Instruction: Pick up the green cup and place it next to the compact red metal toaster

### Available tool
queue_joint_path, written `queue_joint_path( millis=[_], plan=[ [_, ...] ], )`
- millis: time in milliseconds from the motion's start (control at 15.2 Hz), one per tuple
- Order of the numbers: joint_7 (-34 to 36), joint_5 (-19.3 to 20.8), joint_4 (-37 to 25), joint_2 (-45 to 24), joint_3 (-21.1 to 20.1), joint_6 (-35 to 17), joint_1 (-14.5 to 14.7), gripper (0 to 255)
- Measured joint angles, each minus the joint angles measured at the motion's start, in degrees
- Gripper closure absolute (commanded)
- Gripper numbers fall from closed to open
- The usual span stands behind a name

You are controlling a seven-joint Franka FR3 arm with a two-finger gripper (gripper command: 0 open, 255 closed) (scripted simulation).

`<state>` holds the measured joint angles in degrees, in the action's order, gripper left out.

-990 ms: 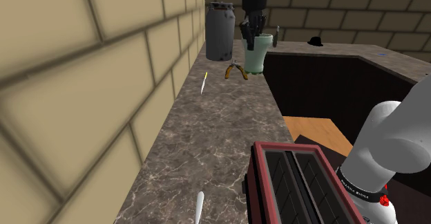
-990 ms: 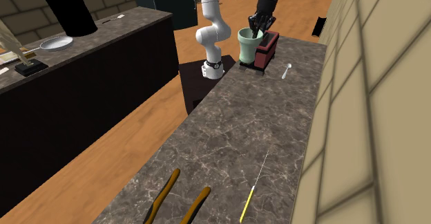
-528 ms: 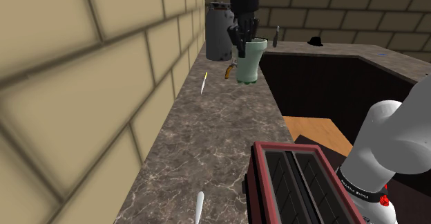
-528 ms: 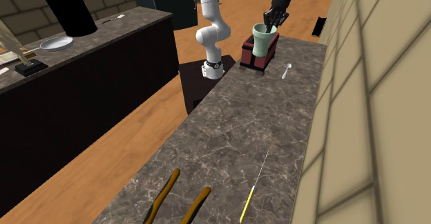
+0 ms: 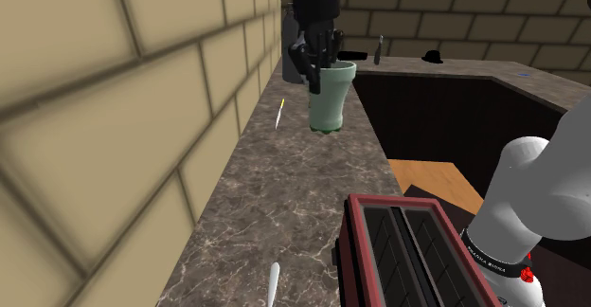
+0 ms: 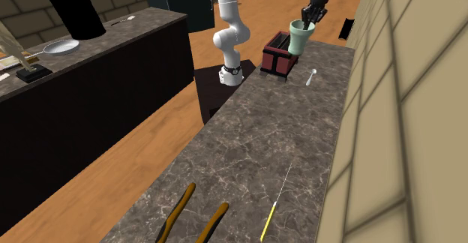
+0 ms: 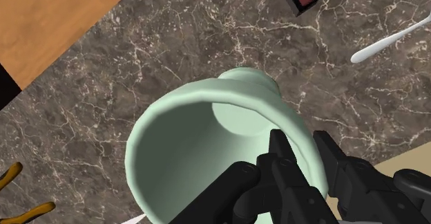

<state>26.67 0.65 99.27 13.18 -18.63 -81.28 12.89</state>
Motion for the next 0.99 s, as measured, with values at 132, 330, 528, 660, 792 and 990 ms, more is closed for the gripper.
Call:
queue_joint_path(
  millis=[132,330,528,660,792,990],
  plan=[
    [3.3,-0.3,-1.3,-1.4,-2.1,0.1,1.1,255],
    [8.2,-0.1,-4.8,-4.5,-5.2,0.9,2.8,255],
    [10.3,-0.2,-4.8,-5.3,-6.4,0.2,3.5,255],
    [10.4,-0.4,-3.0,-4.9,-6.4,-1.1,3.6,255],
    [10.4,-0.5,-1.1,-4.5,-6.4,-2.8,3.6,255],
    [10.5,-0.7,1.7,-4.1,-6.4,-5.2,3.7,255]
  ],
)
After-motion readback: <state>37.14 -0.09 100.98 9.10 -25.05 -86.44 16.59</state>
